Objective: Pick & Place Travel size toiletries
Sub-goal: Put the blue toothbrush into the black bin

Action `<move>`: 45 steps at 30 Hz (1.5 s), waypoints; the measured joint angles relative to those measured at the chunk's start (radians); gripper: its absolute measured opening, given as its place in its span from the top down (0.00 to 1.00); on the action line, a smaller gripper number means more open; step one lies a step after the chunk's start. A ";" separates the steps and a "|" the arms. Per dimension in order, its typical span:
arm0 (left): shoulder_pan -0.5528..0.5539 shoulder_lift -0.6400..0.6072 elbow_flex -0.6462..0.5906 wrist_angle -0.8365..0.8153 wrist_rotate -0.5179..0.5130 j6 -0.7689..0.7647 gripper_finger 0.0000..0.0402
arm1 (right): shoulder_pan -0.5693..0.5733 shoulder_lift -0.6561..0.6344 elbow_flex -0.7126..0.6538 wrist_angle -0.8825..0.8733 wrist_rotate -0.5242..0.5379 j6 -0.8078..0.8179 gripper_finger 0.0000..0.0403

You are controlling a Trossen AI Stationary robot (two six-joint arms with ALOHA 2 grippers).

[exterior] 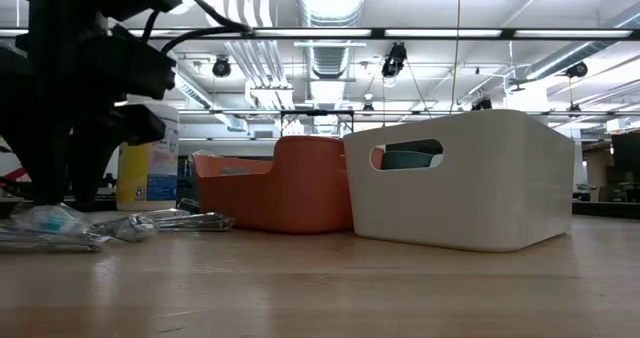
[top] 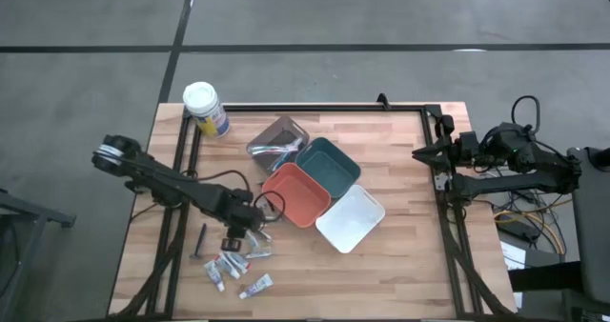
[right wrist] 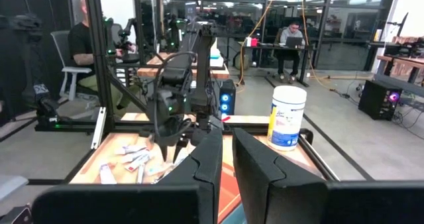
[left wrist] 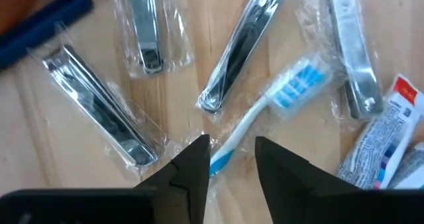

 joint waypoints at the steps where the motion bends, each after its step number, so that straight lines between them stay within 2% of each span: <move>1: -0.001 -0.004 0.000 -0.001 0.000 0.019 0.68 | 0.000 0.000 0.000 0.000 0.000 -0.001 0.92; 5: -0.011 -0.004 0.000 -0.002 -0.002 0.101 0.62 | 0.000 0.000 0.000 0.000 0.000 0.000 0.92; 14: -0.017 0.004 -0.023 -0.004 -0.029 0.109 0.44 | 0.000 0.000 0.000 0.000 0.000 0.000 0.92; 22: -0.017 0.000 -0.117 0.073 -0.050 0.110 0.43 | 0.000 0.000 0.000 0.000 0.000 0.000 0.92; 26: -0.017 -0.001 -0.127 0.076 -0.063 0.109 0.47 | 0.000 0.000 0.000 0.000 0.000 0.000 0.92; 29: -0.017 -0.002 -0.126 0.085 -0.066 0.109 0.54 | 0.000 0.000 0.000 0.000 0.000 -0.001 0.92; 40: -0.017 -0.003 -0.120 0.101 -0.068 0.081 0.95 | 0.000 0.000 0.000 0.000 0.000 0.000 0.92; 45: -0.019 -0.015 -0.094 0.094 -0.043 0.040 0.93 | 0.000 0.000 0.000 0.000 0.000 0.000 0.92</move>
